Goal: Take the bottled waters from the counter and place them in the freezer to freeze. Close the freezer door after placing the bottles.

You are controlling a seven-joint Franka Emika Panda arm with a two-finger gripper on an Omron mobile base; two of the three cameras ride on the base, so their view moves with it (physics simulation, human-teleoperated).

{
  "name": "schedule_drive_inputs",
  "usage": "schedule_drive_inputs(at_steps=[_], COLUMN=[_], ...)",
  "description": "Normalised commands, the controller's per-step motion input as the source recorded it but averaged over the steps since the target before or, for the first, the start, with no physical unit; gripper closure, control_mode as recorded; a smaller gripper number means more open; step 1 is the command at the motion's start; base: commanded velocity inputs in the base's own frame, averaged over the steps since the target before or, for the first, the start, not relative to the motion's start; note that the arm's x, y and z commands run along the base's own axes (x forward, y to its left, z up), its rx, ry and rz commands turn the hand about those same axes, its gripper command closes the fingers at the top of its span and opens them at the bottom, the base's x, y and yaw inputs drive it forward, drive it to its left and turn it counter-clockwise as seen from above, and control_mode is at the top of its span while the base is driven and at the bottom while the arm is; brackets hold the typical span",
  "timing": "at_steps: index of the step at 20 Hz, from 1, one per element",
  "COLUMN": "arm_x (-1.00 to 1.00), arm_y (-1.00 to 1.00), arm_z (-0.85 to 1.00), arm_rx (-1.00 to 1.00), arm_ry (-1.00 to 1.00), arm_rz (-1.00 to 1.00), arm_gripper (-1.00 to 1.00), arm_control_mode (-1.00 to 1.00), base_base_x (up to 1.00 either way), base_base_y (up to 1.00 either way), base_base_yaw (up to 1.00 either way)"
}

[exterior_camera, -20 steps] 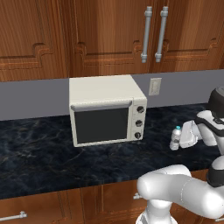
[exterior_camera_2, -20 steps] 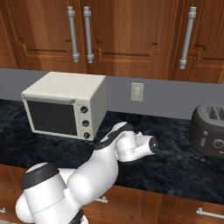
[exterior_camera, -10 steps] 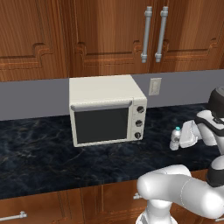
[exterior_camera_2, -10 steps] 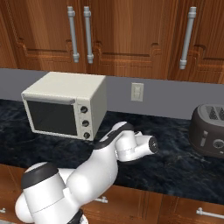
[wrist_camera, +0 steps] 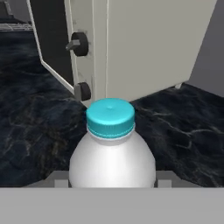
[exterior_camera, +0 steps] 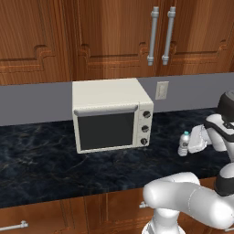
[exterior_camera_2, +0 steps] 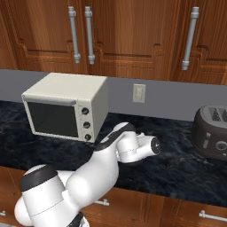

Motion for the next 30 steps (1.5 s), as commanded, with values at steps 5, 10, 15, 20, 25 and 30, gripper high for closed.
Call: schedule_drive_inputs(at_steps=[5,10,15,20,25,30], arm_x=[0.0,-0.12,-0.52,-0.79,-0.76,-0.47], arm_y=[0.14,0.0,0.12,0.14,0.29,0.36], arm_z=[0.82,0.99,0.58,0.25,0.18,0.66], arm_rx=[0.0,-0.01,-0.01,0.0,0.0,-0.09], arm_ry=[0.22,0.27,0.08,0.0,-0.02,-0.03], arm_rz=[-0.3,-0.23,-0.39,-0.47,-0.43,-0.33], arm_gripper=[1.0,1.0,1.0,1.0,1.0,1.0], arm_control_mode=[-1.0,-1.0,-1.0,-1.0,-1.0,-1.0], base_base_x=[0.0,0.0,0.0,0.0,0.0,0.0], base_base_y=[0.0,0.0,0.0,0.0,0.0,0.0], base_base_yaw=[0.0,0.0,0.0,0.0,0.0,0.0])
